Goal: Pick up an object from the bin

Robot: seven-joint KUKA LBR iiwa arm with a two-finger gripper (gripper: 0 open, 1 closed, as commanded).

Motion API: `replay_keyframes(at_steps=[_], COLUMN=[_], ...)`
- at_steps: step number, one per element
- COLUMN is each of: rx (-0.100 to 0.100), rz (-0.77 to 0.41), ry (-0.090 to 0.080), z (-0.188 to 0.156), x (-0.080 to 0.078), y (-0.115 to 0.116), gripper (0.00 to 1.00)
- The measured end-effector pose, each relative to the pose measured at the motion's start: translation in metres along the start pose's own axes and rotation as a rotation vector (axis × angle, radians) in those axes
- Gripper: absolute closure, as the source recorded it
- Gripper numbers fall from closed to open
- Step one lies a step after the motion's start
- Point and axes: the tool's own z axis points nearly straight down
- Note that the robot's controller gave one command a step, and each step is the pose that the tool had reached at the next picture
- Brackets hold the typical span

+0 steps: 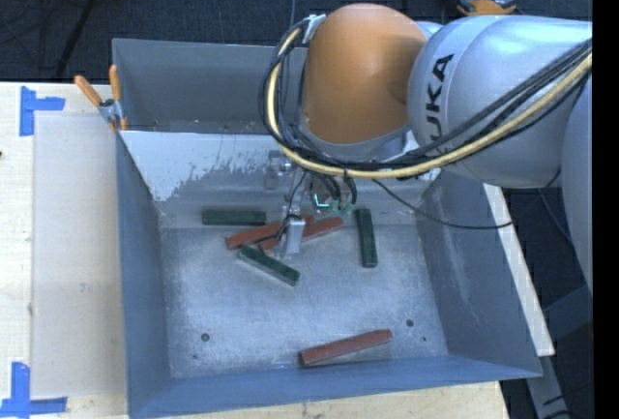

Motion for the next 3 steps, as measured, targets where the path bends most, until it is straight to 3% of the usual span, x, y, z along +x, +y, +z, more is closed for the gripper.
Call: replay_keyframes(at_steps=[1, 2, 3], rx=[-0.001, -0.001, -0.001], rz=[0.002, -0.023, -0.105], ry=[-0.008, -0.013, -0.011], z=[-0.005, 0.05, 0.117], x=[-0.001, 0.01, 0.007], y=[-0.001, 0.002, -0.014], gripper=[0.0, 0.0, 0.0])
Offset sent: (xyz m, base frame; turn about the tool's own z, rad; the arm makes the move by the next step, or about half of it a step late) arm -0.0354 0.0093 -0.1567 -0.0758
